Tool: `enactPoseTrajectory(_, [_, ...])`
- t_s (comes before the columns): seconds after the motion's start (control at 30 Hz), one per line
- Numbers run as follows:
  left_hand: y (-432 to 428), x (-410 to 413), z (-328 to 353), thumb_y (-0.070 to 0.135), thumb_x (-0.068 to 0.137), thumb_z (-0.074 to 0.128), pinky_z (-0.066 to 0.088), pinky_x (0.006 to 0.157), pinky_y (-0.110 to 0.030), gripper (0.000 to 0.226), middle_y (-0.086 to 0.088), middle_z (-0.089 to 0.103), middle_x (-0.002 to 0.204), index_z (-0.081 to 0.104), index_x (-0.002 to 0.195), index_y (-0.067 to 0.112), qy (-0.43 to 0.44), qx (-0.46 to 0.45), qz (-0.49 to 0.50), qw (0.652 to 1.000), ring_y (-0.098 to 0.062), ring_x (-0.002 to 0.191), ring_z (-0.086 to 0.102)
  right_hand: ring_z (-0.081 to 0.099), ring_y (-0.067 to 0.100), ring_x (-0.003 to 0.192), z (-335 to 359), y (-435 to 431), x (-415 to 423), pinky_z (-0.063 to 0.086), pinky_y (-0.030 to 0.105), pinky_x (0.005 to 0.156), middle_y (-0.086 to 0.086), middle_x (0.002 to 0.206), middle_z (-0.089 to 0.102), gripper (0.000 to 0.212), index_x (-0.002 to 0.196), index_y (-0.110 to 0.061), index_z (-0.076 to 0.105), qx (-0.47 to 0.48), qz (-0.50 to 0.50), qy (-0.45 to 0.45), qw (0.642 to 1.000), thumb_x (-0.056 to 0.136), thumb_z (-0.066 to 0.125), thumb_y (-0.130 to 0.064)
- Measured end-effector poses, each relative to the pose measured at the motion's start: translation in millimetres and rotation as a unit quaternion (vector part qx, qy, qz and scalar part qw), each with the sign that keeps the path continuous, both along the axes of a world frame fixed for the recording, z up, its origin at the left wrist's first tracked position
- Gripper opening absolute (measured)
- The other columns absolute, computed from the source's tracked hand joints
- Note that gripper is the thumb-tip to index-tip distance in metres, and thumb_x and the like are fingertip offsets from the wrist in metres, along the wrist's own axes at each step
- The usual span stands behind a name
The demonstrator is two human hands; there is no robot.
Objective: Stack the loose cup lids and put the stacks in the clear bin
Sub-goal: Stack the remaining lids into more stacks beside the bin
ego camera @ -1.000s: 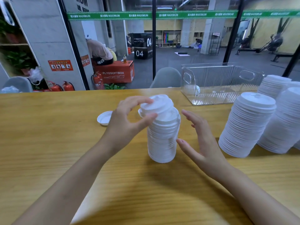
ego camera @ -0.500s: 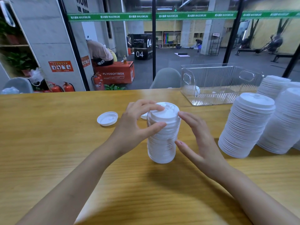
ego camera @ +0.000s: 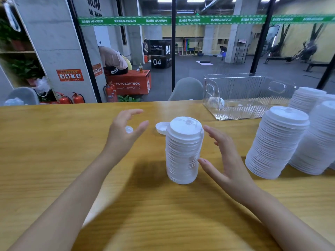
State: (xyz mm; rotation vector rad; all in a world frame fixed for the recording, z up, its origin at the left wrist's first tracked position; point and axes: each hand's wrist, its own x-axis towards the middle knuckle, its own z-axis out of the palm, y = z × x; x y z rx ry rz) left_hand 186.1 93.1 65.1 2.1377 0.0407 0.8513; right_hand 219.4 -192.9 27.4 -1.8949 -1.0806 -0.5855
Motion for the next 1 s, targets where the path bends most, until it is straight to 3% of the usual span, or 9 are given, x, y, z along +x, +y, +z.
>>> enactPoseTrajectory(0.13, [50.5,19.5,-40.9,0.059,0.077,0.068,0.034,0.1,-0.041,0.069,-0.005,0.051,0.134,0.053,0.133,0.022,0.143,0.052,0.162,0.975,-0.031,0.123,0.04,0.041,0.014,0.135,-0.2,1.5,-0.4,0.034,0.029,0.11,-0.014,0.149,0.039,0.062,0.148,-0.031,0.031,-0.006,0.001,0.001,1.0,0.095,0.05,-0.056])
enactPoseTrajectory(0.3, [65.4,39.0,-53.9,0.052,0.082,0.07,0.03,0.105,-0.048,0.078,-0.009,0.04,0.147,0.037,0.146,0.021,0.231,0.085,0.218,0.945,-0.034,0.133,0.032,0.04,0.015,0.136,-0.4,1.4,0.6,0.034,0.03,0.111,-0.012,0.148,0.041,0.062,0.148,-0.028,0.032,-0.011,-0.003,0.006,1.0,0.094,0.052,-0.052])
enactPoseTrajectory(0.57, [61.5,52.5,-55.9,0.047,0.086,0.068,0.03,0.104,-0.049,0.073,-0.012,0.043,0.144,0.036,0.146,0.019,0.226,0.097,0.228,0.942,-0.035,0.132,0.034,0.04,0.013,0.136,-0.8,1.2,2.9,0.034,0.03,0.11,-0.014,0.149,0.039,0.062,0.148,-0.03,0.031,-0.016,-0.005,0.005,1.0,0.093,0.056,-0.045])
enactPoseTrajectory(0.77, [67.0,49.2,-58.0,0.045,0.086,0.068,0.029,0.104,-0.048,0.073,-0.012,0.047,0.142,0.035,0.146,0.017,0.233,0.057,0.229,0.943,-0.035,0.131,0.036,0.041,0.015,0.136,-1.3,0.6,1.7,0.035,0.032,0.11,-0.015,0.15,0.038,0.062,0.148,-0.03,0.03,-0.016,-0.004,0.006,1.0,0.093,0.055,-0.047])
enactPoseTrajectory(0.87, [61.5,44.3,-53.9,0.04,0.083,0.074,0.034,0.103,-0.046,0.074,-0.011,0.044,0.142,0.037,0.145,0.018,0.184,0.026,0.187,0.965,-0.032,0.129,0.04,0.041,0.014,0.135,-0.5,-0.2,1.9,0.034,0.03,0.11,-0.018,0.15,0.037,0.061,0.148,-0.034,0.029,-0.013,-0.005,0.003,1.0,0.094,0.053,-0.05])
enactPoseTrajectory(1.0, [34.7,30.0,-25.1,0.028,0.079,0.081,0.036,0.094,-0.031,0.08,-0.004,0.041,0.137,0.036,0.145,0.026,0.124,-0.01,0.089,0.988,-0.019,0.122,0.043,0.041,0.014,0.135,0.1,-0.6,1.9,0.036,0.031,0.109,-0.017,0.149,0.038,0.061,0.148,-0.034,0.029,-0.01,-0.005,0.005,1.0,0.093,0.054,-0.048])
